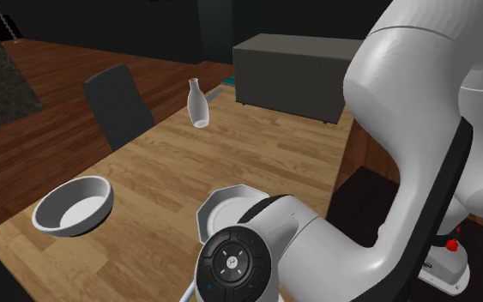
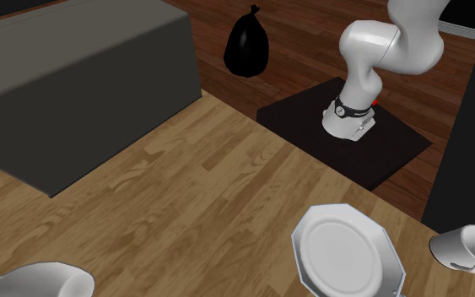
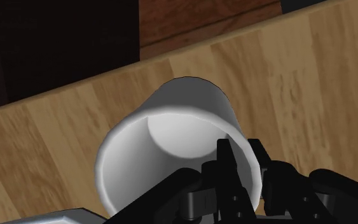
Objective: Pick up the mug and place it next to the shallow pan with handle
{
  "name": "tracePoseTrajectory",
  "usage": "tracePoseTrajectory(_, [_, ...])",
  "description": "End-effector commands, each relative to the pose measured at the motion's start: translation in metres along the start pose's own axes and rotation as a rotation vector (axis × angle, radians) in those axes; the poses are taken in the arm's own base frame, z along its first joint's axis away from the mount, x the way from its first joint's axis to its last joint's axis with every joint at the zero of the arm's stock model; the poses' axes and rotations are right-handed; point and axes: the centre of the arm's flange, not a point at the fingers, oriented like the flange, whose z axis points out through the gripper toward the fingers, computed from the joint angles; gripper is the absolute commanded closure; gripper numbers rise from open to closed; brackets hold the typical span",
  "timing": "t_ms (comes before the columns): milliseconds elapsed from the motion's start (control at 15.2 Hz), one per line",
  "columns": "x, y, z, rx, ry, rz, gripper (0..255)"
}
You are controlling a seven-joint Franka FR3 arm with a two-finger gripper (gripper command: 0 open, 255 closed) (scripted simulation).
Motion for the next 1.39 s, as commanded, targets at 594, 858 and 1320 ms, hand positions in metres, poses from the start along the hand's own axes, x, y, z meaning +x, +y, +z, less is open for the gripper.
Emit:
tracePoseTrajectory(594, [0.000, -0.001, 0.005, 0.001, 0.001, 0.000, 0])
tracePoseTrajectory(858, [0.000, -0.001, -0.009, 0.001, 0.001, 0.000, 0])
tracePoseTrajectory(1320, [0.000, -0.001, -0.045, 0.001, 0.001, 0.000, 0])
